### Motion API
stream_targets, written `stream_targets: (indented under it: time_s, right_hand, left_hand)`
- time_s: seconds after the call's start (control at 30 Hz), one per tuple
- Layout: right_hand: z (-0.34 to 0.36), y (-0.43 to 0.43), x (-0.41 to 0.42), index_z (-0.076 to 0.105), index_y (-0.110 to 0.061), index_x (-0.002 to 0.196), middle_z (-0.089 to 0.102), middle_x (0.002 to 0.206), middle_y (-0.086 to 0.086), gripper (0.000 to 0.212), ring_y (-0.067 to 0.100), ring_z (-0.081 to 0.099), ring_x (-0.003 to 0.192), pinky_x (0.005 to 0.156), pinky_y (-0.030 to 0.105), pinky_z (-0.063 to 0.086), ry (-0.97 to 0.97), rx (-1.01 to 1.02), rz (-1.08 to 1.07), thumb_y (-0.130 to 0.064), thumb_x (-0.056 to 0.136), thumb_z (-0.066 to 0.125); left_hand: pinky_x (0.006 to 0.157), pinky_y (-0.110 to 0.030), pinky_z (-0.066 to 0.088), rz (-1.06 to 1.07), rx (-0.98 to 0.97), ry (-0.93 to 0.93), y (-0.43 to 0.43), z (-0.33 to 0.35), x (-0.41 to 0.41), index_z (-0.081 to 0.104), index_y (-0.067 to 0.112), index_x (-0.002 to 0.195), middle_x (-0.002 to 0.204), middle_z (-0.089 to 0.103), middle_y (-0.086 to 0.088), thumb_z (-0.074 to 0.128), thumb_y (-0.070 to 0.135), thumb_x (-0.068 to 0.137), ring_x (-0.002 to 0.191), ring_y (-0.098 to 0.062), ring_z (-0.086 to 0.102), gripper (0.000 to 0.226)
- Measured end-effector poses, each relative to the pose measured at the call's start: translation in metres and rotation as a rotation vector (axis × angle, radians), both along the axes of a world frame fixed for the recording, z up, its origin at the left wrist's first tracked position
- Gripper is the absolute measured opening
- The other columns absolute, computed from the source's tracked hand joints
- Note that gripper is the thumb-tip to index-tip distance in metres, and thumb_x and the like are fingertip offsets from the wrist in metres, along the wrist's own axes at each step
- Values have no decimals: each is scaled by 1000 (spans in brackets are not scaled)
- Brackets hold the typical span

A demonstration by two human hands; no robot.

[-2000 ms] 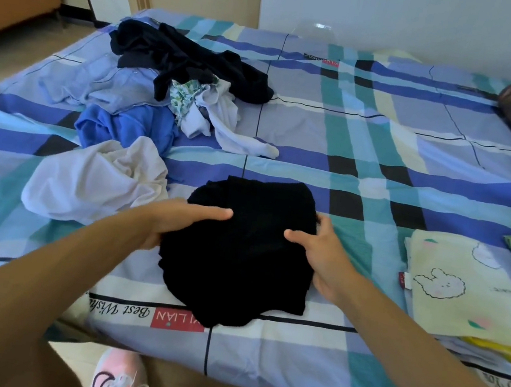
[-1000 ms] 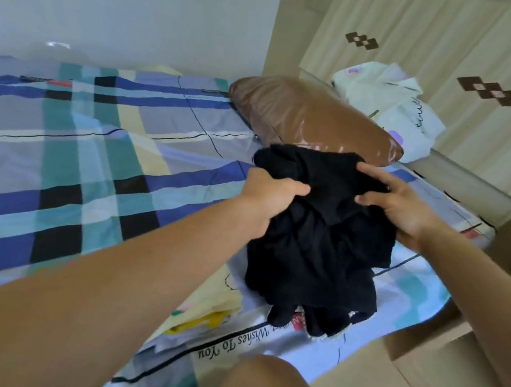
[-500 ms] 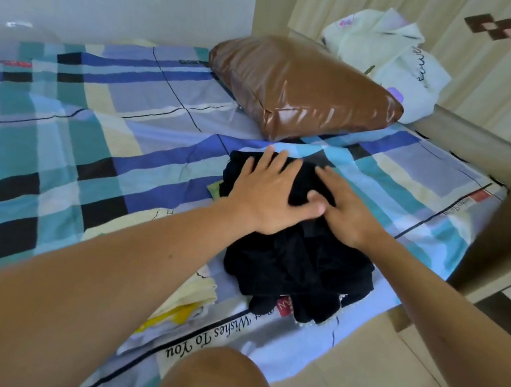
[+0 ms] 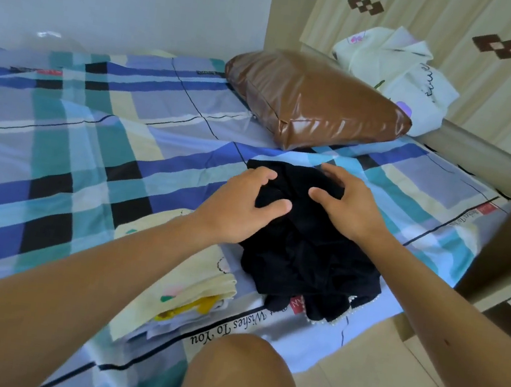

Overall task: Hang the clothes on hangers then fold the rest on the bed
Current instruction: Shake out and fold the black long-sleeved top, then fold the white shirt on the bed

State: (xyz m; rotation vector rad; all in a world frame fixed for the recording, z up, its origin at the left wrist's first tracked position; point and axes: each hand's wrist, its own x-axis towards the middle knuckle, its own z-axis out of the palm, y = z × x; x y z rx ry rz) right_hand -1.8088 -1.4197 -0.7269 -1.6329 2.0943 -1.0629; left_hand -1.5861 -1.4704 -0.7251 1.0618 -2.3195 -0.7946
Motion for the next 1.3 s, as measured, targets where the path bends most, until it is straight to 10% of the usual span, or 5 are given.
stream_targets:
  time_s: [0.27,0.53,0.8,1.1,1.3]
  right_hand:
    - [50,-18,142,56,-21,140,62,137,-2,49,7,57,128,113,37,44,-300,-109,301,-23,94,73]
    - [76,-22,335,63,-24,124,66,123,-3,35,-2,69,94,82,15,53,-449,-94,600,-10,93,70]
    - [37,-14,461,61,-35,124,64,128,-13,40,-6,69,94,69,10,48,-408,108,836,-15,92,71]
    - [9,-22,488,62,-45,119,64,122,-18,38,-2,70,93,65,19,47,-382,193,895,-21,91,72]
    - [-4,-27,493,60,-42,123,64,120,-16,39,6,71,98,60,9,45,-344,257,922,-24,91,72]
  left_hand:
    - [103,-25,46,160,-22,175,35,34,167,58,28,129,129,61,16,64,47,93,122,3,53,41]
    - [93,-30,52,402,-129,145,88,39,346,62,30,119,121,64,18,55,56,87,119,-8,59,41]
    - [101,-21,40,595,-57,-132,120,-17,487,60,25,124,122,58,14,49,64,84,116,-3,52,56]
    - [106,-54,35,1023,135,-899,119,-38,588,25,24,148,152,24,-8,76,57,71,140,-37,26,98]
    - [83,-39,48,1011,165,-714,98,-33,607,52,30,132,123,61,-7,63,26,87,110,-33,58,46]
